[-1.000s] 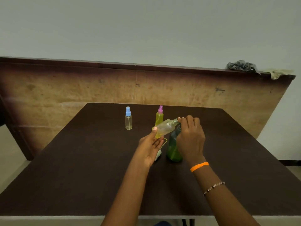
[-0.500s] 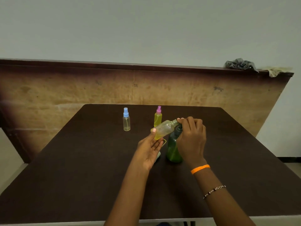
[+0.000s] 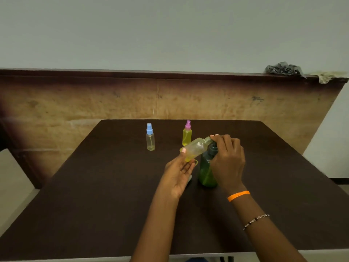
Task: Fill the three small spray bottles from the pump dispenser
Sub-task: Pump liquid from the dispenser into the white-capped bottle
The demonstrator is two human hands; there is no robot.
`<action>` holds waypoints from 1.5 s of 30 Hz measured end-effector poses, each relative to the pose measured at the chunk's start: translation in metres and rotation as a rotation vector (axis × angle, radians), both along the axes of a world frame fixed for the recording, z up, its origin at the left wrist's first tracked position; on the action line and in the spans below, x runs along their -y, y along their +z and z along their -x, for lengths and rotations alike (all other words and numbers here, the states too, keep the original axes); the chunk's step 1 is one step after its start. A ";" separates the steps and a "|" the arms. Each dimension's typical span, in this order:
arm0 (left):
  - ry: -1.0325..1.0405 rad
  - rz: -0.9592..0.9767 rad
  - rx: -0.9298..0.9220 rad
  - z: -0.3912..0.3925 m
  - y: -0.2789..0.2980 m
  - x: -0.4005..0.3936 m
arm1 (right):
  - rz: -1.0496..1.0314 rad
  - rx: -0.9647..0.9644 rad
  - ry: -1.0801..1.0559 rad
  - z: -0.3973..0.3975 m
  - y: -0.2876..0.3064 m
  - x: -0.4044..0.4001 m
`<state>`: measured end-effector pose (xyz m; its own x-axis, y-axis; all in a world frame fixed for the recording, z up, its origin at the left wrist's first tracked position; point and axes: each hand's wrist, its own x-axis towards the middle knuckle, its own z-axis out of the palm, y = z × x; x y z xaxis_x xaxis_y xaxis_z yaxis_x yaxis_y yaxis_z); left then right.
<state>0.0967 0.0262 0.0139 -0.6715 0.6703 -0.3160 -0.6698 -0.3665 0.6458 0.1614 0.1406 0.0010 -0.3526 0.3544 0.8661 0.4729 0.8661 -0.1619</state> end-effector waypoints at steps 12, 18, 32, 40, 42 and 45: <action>-0.001 -0.018 0.003 0.004 -0.002 -0.002 | 0.009 -0.008 -0.011 0.001 0.009 0.002; -0.013 -0.024 0.002 0.003 -0.007 0.000 | -0.017 -0.003 -0.032 0.001 0.006 0.001; -0.002 -0.024 0.024 0.001 -0.004 0.000 | -0.015 -0.040 -0.014 0.002 0.000 0.001; 0.009 -0.035 0.014 0.000 -0.001 -0.001 | -0.011 -0.072 -0.006 -0.002 0.004 0.002; 0.013 -0.028 0.017 0.000 -0.003 -0.002 | -0.059 -0.064 -0.031 0.000 -0.004 0.000; 0.011 -0.019 0.028 0.000 -0.002 -0.001 | -0.055 -0.061 -0.016 0.001 -0.003 -0.001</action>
<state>0.0970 0.0272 0.0115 -0.6702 0.6686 -0.3221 -0.6832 -0.3863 0.6197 0.1607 0.1420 -0.0023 -0.2938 0.3111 0.9038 0.4773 0.8670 -0.1432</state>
